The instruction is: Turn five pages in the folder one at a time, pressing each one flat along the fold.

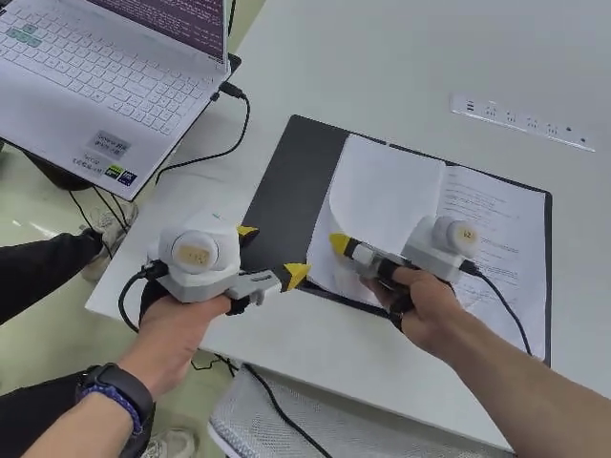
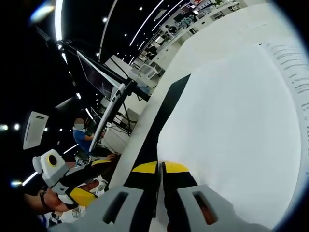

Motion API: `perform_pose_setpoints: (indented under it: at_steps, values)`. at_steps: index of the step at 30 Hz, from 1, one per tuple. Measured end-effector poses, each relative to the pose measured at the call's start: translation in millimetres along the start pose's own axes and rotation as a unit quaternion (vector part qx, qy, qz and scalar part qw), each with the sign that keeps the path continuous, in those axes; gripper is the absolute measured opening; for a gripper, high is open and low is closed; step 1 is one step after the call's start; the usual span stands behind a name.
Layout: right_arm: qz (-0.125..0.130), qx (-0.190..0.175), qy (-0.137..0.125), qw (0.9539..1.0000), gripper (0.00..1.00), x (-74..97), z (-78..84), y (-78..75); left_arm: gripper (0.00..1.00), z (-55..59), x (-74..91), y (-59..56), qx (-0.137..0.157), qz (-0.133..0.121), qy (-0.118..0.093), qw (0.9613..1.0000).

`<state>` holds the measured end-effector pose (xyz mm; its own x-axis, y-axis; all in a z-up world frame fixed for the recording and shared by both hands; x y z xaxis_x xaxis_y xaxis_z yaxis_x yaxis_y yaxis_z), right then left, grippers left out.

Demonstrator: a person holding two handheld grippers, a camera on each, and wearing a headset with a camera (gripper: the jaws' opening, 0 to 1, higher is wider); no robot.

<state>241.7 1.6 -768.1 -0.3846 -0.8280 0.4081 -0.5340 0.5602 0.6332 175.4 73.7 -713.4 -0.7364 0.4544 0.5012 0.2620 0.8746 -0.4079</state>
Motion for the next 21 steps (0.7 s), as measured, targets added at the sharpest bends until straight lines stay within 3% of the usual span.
perform_pose_setpoints:
  at_steps: [3, 5, 6, 8, 17, 21]
  values:
    - [-0.004, -0.017, 0.006, 0.9998, 0.08, -2.2, 4.2, 0.0, 0.55, -0.4, 0.7, -0.7, 0.0, -0.001, 0.001, 1.0]
    - [-0.009, -0.048, 0.035, 0.9982, 0.2, -2.7, 14.1, 4.1, 0.55, -0.9, 1.0, -2.2, 0.001, -0.001, 0.001, 1.0]
    - [-0.027, -0.038, 0.004, 0.9989, 0.23, -6.4, 3.4, 8.8, 0.55, -1.0, 1.0, -3.2, 0.0, -0.001, 0.002, 1.0]
    - [-0.015, -0.001, 0.01, 0.9998, 0.27, -2.9, 4.2, 6.5, 0.55, -0.8, 1.6, -5.3, -0.002, -0.002, 0.003, 1.0]
    - [-0.034, 0.004, 0.008, 0.9994, 0.37, 2.0, 5.7, 16.3, 0.57, 3.8, -2.2, -8.6, -0.004, 0.002, 0.014, 0.9999]
    - [-0.044, 0.009, -0.008, 0.9989, 0.44, 10.8, -0.4, 20.7, 0.59, 9.1, -3.3, -9.2, -0.002, 0.002, 0.023, 0.9997]
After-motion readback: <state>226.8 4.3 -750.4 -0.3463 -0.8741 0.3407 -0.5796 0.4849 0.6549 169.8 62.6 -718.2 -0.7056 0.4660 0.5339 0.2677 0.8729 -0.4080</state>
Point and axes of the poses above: the centre of the closed fingertips' face, and the gripper's own axes: x roughly backward along the fingers, y roughly to its left, z roughly out of its underside, the point moved 1 cm from there along x, roughly backward along the fingers, and after that the axes turned 11 degrees about x, right-handed, at the moved point
